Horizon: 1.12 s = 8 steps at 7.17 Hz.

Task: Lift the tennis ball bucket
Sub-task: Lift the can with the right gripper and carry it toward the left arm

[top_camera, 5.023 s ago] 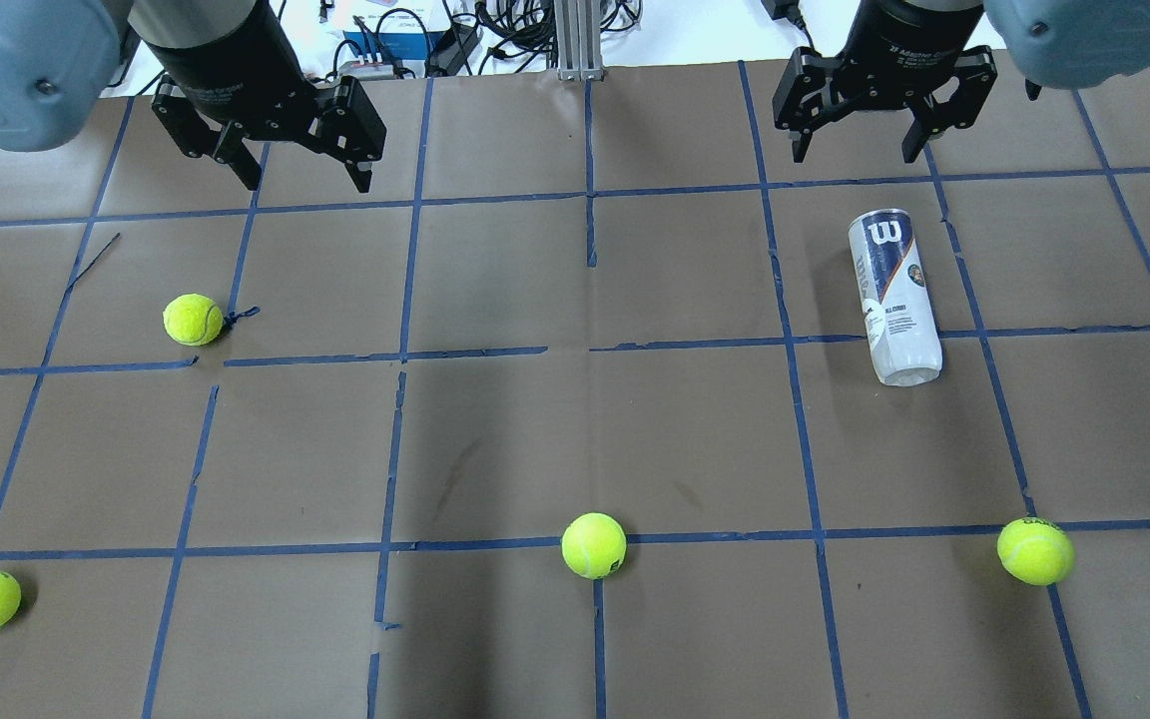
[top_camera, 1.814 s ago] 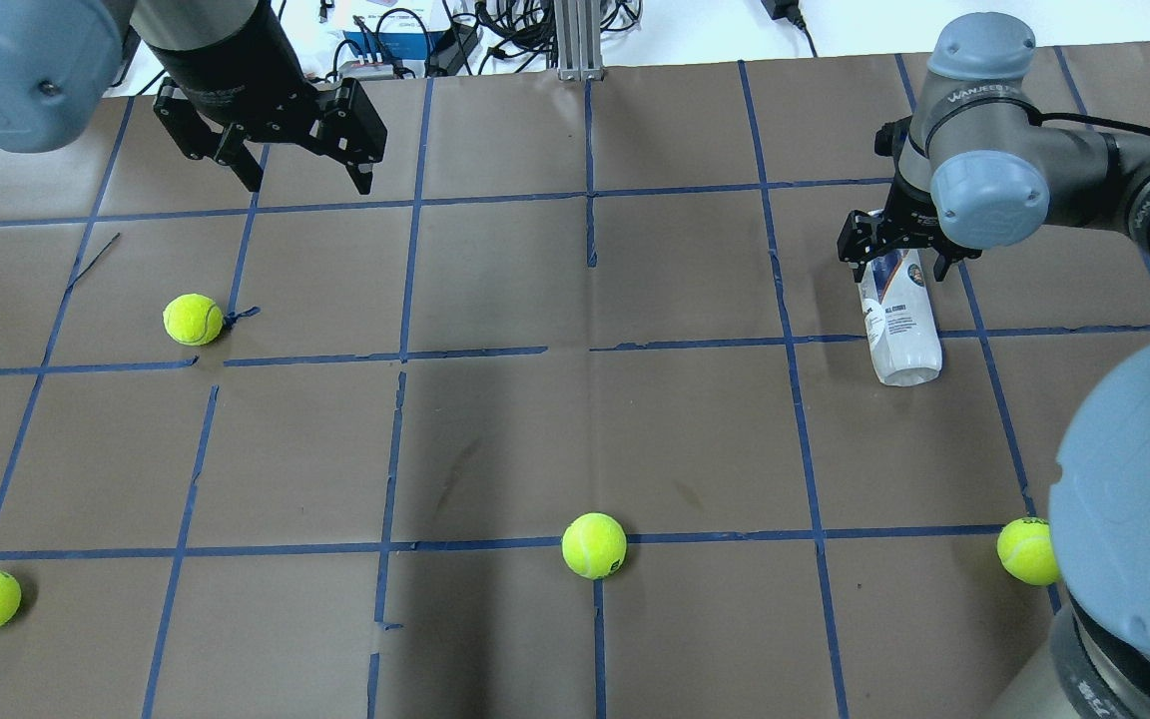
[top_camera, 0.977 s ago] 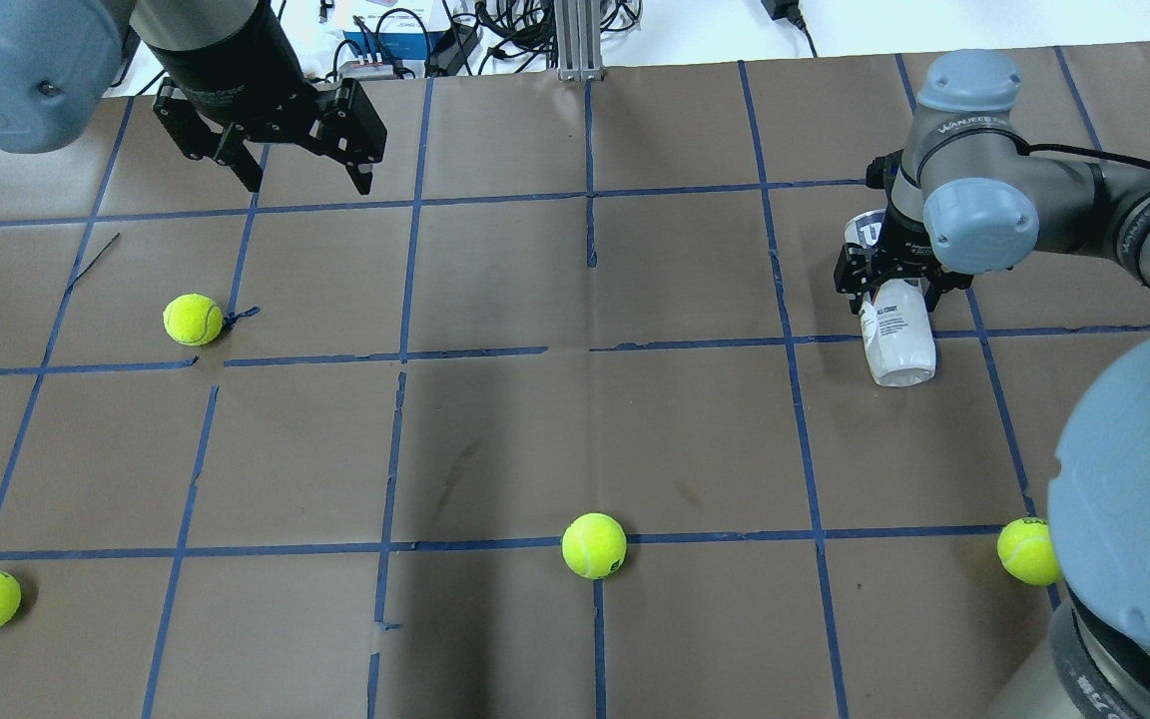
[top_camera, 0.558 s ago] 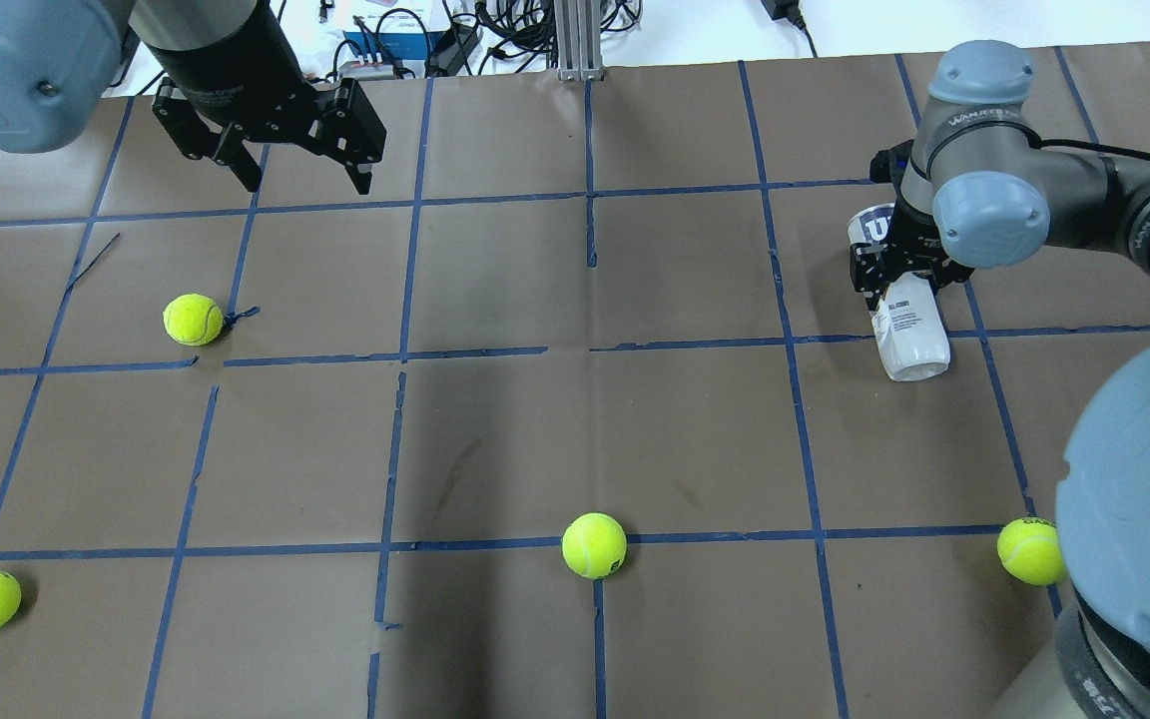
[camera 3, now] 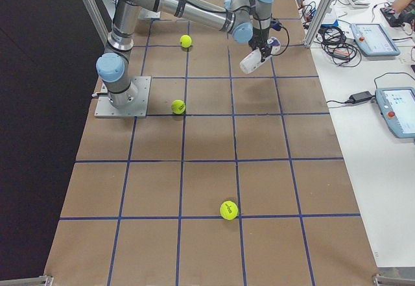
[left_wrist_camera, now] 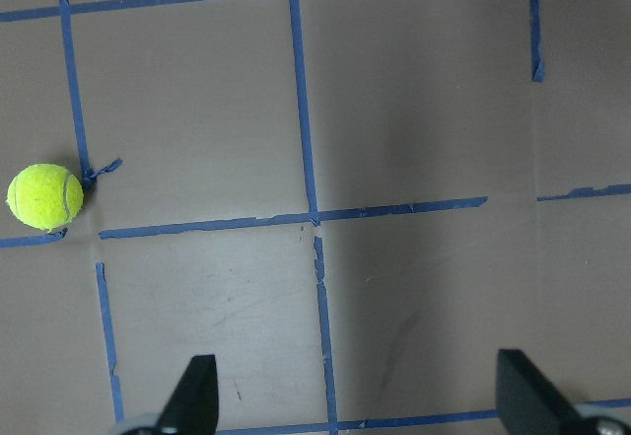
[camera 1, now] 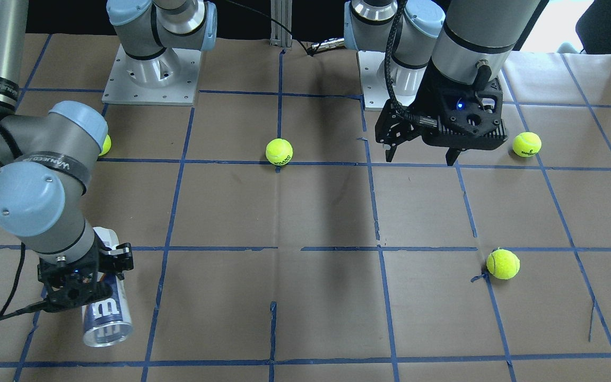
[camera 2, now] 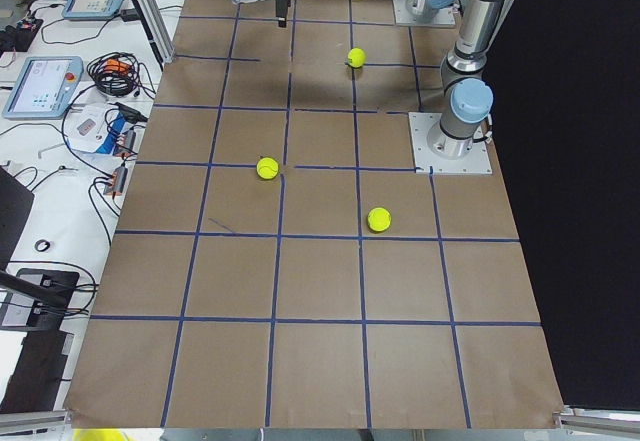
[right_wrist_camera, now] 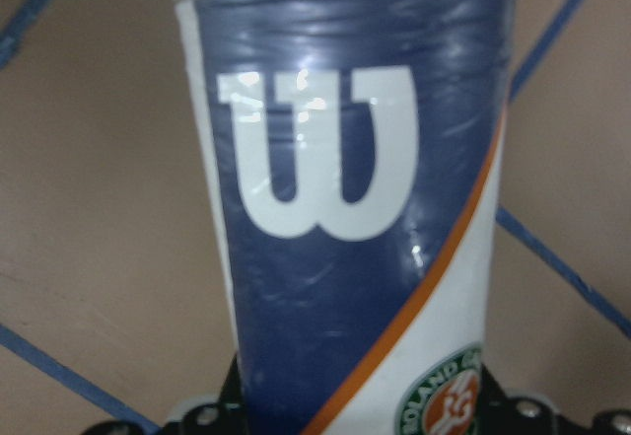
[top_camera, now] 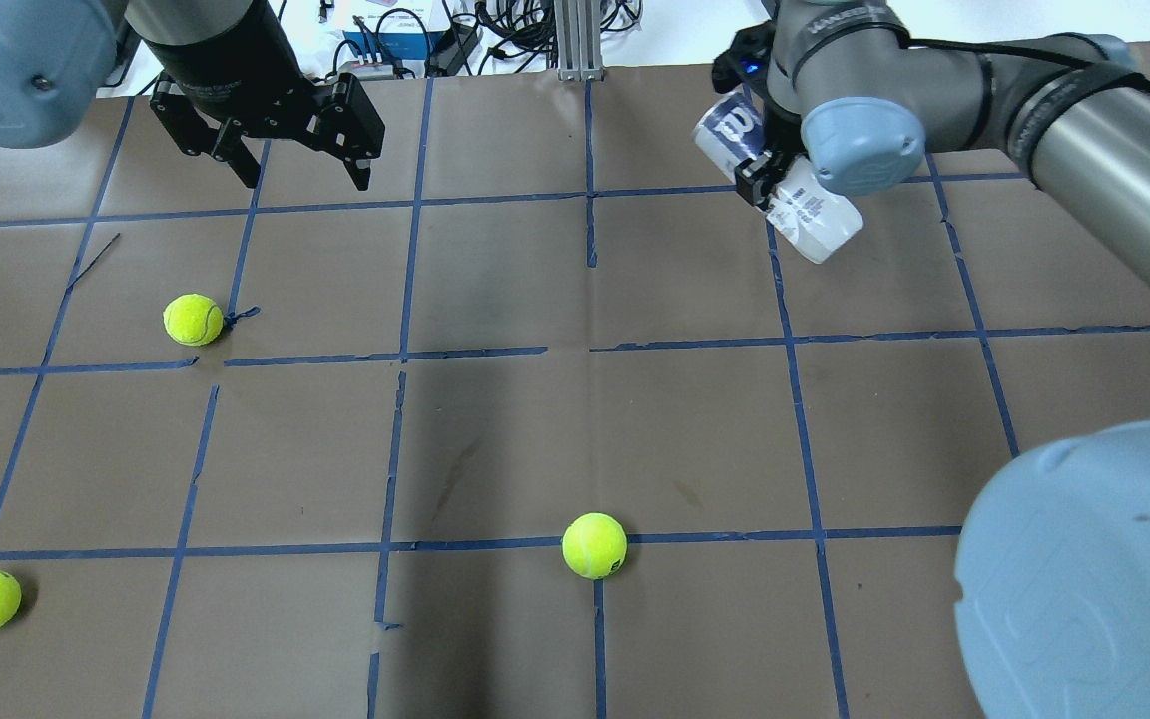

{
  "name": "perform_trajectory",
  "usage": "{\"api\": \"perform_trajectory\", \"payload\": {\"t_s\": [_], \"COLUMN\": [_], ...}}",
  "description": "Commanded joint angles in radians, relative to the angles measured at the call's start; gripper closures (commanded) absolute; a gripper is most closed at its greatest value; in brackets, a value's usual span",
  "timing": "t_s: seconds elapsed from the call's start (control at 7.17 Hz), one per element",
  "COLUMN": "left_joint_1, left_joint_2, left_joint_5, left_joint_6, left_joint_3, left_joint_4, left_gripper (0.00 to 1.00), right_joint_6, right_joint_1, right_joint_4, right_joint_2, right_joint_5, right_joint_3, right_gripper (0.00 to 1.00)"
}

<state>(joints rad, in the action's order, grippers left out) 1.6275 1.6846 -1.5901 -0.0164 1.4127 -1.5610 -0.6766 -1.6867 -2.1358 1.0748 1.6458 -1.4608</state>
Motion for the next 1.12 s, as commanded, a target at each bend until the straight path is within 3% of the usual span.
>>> {"api": "perform_trajectory", "payload": {"t_s": [0.0,0.28,0.7,0.98], "left_joint_1": [0.000,0.000,-0.001,-0.003], "left_joint_2": [0.000,-0.002,-0.002,0.001], "left_joint_5": [-0.002,-0.002,-0.002,-0.001], "left_joint_6": [-0.001,-0.001,-0.001,-0.001], "left_joint_3": [0.002,0.002,-0.009,-0.012], "left_joint_4": [0.001,-0.005,-0.008,-0.007], "left_gripper": [0.00,0.00,0.00,0.00], "right_joint_6": [-0.203,-0.372,-0.537,-0.561], "right_joint_1": [-0.080,-0.160,-0.218,-0.217], "right_joint_4": [-0.150,-0.229,-0.228,-0.225], "right_joint_2": [-0.082,-0.151,-0.197,-0.204], "right_joint_5": [-0.072,-0.073,-0.057,-0.054], "right_joint_3": [0.023,0.057,0.089,0.077], "right_gripper": [0.32,0.32,0.29,0.00]}}
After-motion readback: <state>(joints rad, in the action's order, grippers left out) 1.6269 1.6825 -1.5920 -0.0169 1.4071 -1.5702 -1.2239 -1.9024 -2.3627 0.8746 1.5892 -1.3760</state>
